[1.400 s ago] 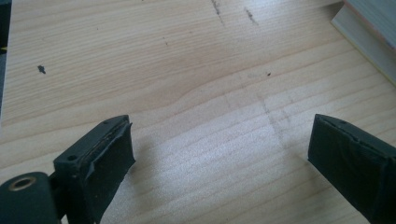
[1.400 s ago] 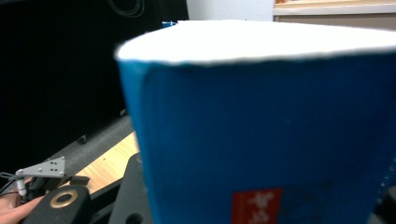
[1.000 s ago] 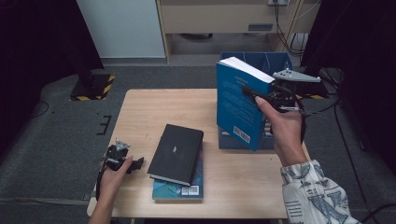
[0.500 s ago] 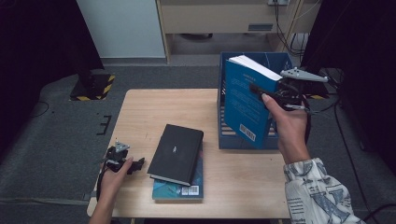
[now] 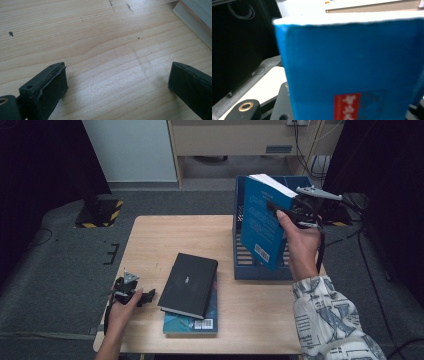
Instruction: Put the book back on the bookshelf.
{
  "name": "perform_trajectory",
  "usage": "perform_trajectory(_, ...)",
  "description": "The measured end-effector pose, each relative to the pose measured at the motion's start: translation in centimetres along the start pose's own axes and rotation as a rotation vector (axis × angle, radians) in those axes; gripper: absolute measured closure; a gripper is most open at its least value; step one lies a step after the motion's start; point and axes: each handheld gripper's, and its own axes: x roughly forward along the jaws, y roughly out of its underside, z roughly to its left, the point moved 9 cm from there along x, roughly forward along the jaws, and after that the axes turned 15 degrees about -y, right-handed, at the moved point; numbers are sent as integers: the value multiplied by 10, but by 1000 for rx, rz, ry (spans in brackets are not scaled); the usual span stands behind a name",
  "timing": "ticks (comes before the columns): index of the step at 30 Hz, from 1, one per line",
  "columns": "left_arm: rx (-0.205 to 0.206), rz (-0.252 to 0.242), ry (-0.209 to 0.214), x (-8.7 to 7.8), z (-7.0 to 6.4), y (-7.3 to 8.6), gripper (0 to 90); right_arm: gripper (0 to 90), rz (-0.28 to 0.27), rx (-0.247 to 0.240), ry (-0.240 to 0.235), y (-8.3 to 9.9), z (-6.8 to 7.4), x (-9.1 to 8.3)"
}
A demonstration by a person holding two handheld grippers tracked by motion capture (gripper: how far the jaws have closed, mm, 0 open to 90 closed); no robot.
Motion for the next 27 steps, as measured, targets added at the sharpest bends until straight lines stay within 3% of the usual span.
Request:
perform_trajectory(13,-5,-8,2,0,-1,-1,12,608,5,16,69,1,-17,23)
perform_trajectory(27,-2,-8,3,1,-1,-1,10,608,8,27,97,2,-23,50)
